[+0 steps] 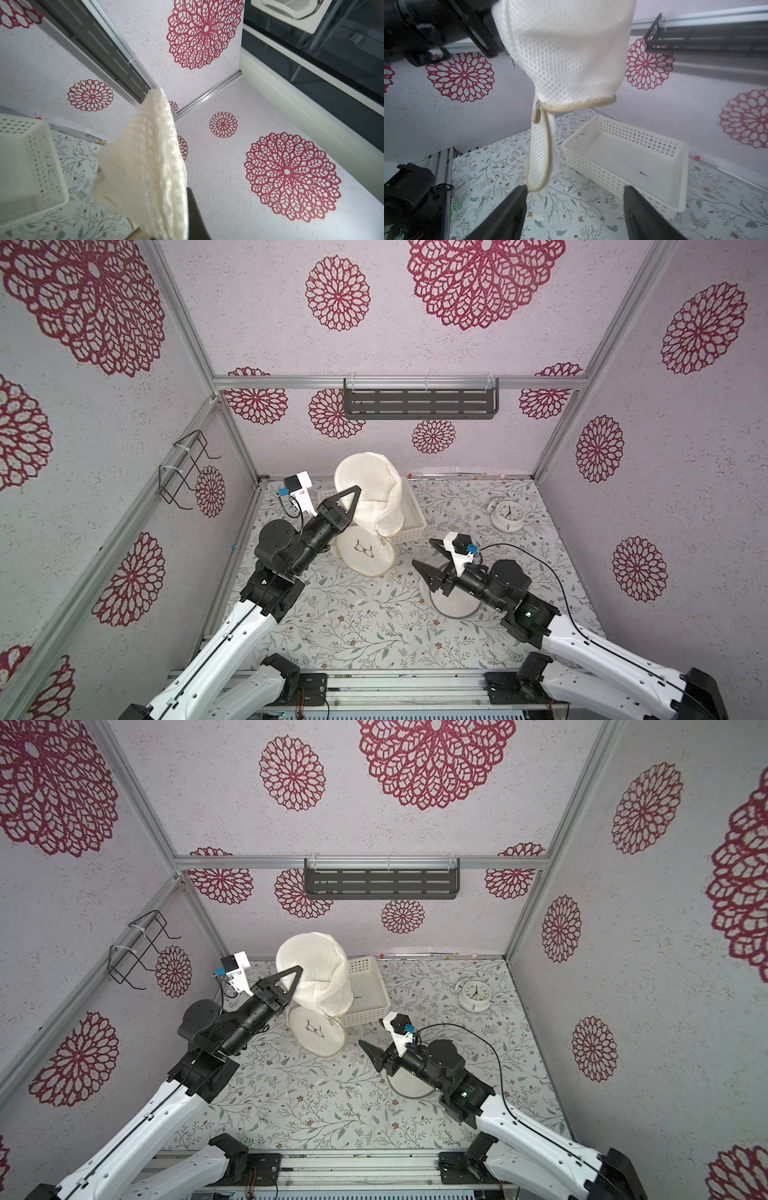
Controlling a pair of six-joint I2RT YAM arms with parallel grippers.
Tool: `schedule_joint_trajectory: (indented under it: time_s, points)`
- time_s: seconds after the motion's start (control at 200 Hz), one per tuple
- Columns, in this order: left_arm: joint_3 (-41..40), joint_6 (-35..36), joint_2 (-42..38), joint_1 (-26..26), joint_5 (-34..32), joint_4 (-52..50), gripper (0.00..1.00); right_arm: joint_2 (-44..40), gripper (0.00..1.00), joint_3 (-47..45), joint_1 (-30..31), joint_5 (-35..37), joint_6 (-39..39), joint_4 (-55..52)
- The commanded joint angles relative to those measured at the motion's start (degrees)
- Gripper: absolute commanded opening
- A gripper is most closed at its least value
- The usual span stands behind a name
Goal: Turn the laundry bag inside out
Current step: Turn over the laundry bag.
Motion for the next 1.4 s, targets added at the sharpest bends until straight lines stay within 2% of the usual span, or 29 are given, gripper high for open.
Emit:
schedule_joint_trajectory:
  time_s: [0.0, 0.1, 0.28, 0.34, 0.415, 0.535, 0.64, 0.82, 0.951, 1.031, 1.121, 1.186, 1.251, 1.321, 1.356, 1.396]
  points:
    - [0.1, 4.7, 0.3, 0.5, 11.7, 0.0, 0.0, -1.3, 0.78, 2.3, -1.5, 1.3, -2.7, 0.5]
    - [0.5, 5.5, 0.5, 0.5, 17.1, 0.0, 0.0, 2.8, 0.78, 6.2, -2.8, -1.3, -4.4, 2.0]
    - [0.4, 4.6, 0.0, 0.9, 21.4, 0.1, 0.0, 9.0, 0.77, 9.0, -5.0, -5.8, -7.7, 5.5]
    - [0.7, 3.5, 0.3, 1.2, 23.1, 1.1, 0.0, 10.3, 0.73, 9.4, -5.7, -6.9, -7.8, 6.6]
    - [1.0, 1.7, 1.0, 1.6, 25.3, 2.2, 0.0, 11.4, 0.59, 9.5, -5.9, -8.3, -7.8, 8.6]
    - [0.4, -3.8, 2.3, 2.0, 27.2, 8.3, 0.0, 12.1, 0.32, 8.4, -5.9, -12.0, -7.4, 11.9]
    - [1.0, -7.8, 3.8, 2.2, 28.6, 12.5, 0.0, 12.2, 0.0, 6.0, -5.9, -14.1, -5.8, 15.1]
    - [2.0, -15.1, 6.1, 2.1, 26.9, 22.6, 0.0, 12.3, 0.0, -1.4, -5.2, -13.8, 2.0, 26.8]
    - [4.1, -19.6, 8.5, 0.7, 24.4, 29.1, 0.0, 18.4, 0.0, -2.8, -0.2, -11.5, 3.4, 32.5]
    - [5.0, -19.0, 9.1, -0.2, 22.2, 30.1, 0.0, 22.9, 0.0, -2.0, 2.3, -9.9, 4.0, 36.6]
    - [3.4, -16.1, 8.4, -1.3, 16.7, 30.3, 0.0, 26.8, 0.0, -0.6, 3.5, -7.4, 5.4, 40.0]
    - [1.0, -16.3, 8.1, -1.3, 12.4, 30.2, 0.0, 27.1, 0.0, -0.2, 3.5, -4.4, 5.8, 40.3]
    - [-1.7, -18.0, 8.0, -0.7, 9.6, 29.8, 0.0, 24.9, 0.0, -0.3, 3.3, 1.8, 5.2, 37.2]
    - [-3.7, -19.0, 7.4, -0.3, 7.8, 26.6, 0.0, 20.5, 0.2, -0.4, 2.4, 7.3, 4.2, 31.1]
    - [-4.4, -18.6, 7.1, -0.1, 7.2, 24.7, 0.0, 17.9, 0.25, -0.9, 1.7, 8.2, 3.2, 28.4]
    - [-4.9, -17.7, 6.6, 0.0, 6.4, 22.3, 0.0, 15.0, 0.38, -1.4, 1.2, 8.3, 1.4, 25.0]
